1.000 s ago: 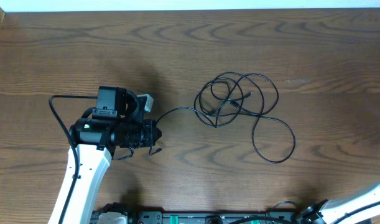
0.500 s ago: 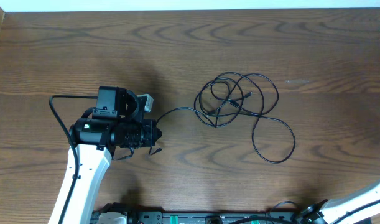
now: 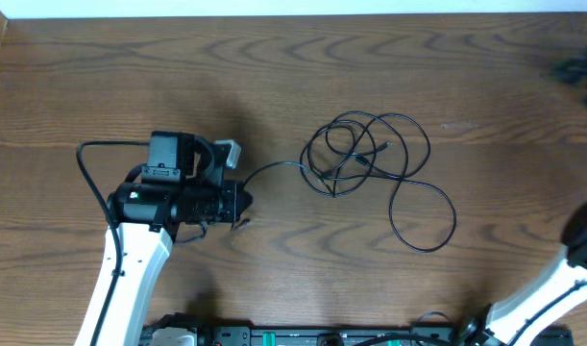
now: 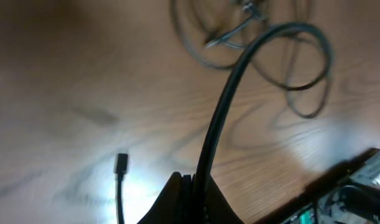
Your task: Untangle cables
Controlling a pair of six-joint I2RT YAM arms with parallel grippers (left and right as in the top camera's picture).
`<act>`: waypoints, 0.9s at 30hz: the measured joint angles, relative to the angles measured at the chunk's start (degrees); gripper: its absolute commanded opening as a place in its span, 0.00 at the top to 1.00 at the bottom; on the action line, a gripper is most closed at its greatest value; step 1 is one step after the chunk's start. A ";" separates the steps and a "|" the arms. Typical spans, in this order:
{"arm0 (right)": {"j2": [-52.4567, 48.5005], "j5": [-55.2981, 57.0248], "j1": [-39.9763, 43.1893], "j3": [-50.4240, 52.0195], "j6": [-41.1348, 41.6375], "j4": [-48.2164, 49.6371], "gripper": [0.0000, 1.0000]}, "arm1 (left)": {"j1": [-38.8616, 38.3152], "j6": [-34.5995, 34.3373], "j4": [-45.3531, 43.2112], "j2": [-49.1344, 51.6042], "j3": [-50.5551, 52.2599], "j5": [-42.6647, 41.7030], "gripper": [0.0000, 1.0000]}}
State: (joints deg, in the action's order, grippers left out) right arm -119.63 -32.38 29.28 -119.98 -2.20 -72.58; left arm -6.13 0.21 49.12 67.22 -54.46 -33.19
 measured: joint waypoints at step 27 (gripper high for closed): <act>0.00 12.92 -44.87 14.34 -6.47 -0.98 0.06 | 0.02 7.26 15.52 -8.04 -1.97 -7.54 0.42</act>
State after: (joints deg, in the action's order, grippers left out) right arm -119.63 -19.46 -15.59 -105.65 -8.67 -73.56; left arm -6.11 7.46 64.64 59.18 -56.42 -40.73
